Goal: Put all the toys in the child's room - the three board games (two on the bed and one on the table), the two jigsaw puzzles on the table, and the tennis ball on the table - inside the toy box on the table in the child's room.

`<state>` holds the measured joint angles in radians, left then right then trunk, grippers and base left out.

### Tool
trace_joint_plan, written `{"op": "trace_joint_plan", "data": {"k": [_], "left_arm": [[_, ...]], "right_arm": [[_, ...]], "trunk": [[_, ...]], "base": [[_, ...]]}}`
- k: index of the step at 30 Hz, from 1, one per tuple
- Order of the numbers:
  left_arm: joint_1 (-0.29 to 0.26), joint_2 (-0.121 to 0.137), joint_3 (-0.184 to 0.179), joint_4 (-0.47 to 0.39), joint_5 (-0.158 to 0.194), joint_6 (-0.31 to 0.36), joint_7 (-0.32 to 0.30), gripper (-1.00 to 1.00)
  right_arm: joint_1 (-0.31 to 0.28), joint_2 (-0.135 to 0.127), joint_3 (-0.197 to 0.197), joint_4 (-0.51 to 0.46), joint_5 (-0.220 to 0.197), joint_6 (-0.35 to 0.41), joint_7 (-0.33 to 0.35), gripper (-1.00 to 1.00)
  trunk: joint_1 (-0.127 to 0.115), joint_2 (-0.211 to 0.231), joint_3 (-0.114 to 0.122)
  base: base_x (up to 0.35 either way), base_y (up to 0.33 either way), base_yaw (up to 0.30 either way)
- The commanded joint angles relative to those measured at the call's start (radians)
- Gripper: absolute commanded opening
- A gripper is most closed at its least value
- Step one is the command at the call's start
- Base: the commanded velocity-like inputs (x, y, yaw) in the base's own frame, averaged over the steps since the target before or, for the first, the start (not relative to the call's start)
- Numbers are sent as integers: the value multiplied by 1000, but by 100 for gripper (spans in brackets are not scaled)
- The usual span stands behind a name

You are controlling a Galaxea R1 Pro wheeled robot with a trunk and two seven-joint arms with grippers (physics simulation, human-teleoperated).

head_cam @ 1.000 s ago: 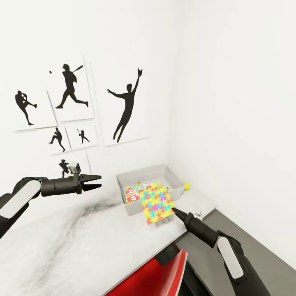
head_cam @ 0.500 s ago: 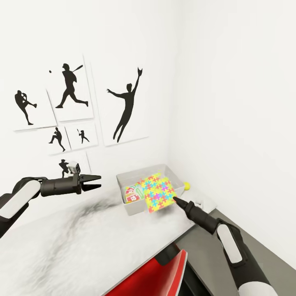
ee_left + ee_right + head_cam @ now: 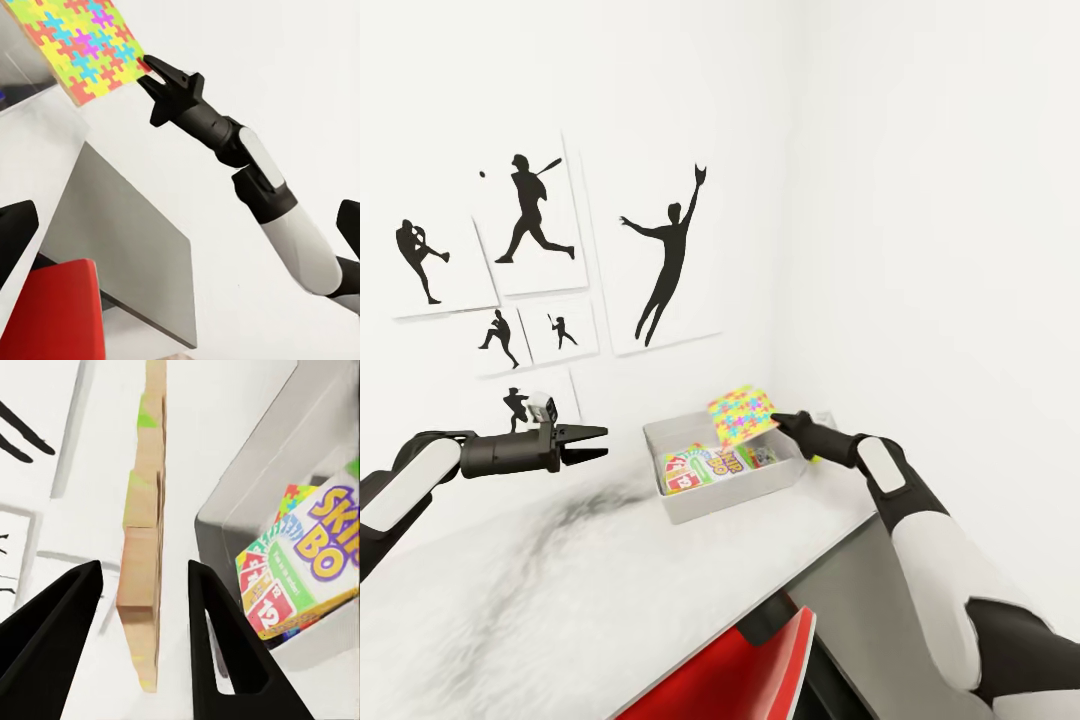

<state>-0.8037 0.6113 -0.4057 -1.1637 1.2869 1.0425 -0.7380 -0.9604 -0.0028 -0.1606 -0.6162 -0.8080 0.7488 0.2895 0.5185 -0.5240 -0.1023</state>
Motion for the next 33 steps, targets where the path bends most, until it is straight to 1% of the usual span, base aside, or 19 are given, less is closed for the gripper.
{"op": "trace_joint_plan", "data": {"k": [1,4,7,13,27,33], "left_arm": [[-2,1,-2,1,0,2,-4,100],[-2,2,-2,1,0,2,-4,100],[-2,2,-2,5,-1,3,-4,100],[-2,5,-1,6,-1,3,-4,100],[-2,10,-1,7,1,4,-5,100],[-2,10,-1,7,2,4,-6,100]], "right_arm": [[-11,1,-3,19,3,-15,1,-100],[-22,0,2,42,6,-48,-3,-100],[-24,-1,4,49,8,-55,-4,-100],[-24,0,5,52,7,-56,-5,-100],[-24,-2,6,46,4,-50,-3,-100],[-24,-1,6,46,-1,-51,-3,-100]], "trunk": [[0,-2,-2],[0,-2,-2],[0,-2,-2],[23,-44,-21],[23,-44,-22],[0,-2,-12]], "base": [[0,0,0],[0,0,0],[0,0,0],[0,0,0],[0,0,0],[0,0,0]]}}
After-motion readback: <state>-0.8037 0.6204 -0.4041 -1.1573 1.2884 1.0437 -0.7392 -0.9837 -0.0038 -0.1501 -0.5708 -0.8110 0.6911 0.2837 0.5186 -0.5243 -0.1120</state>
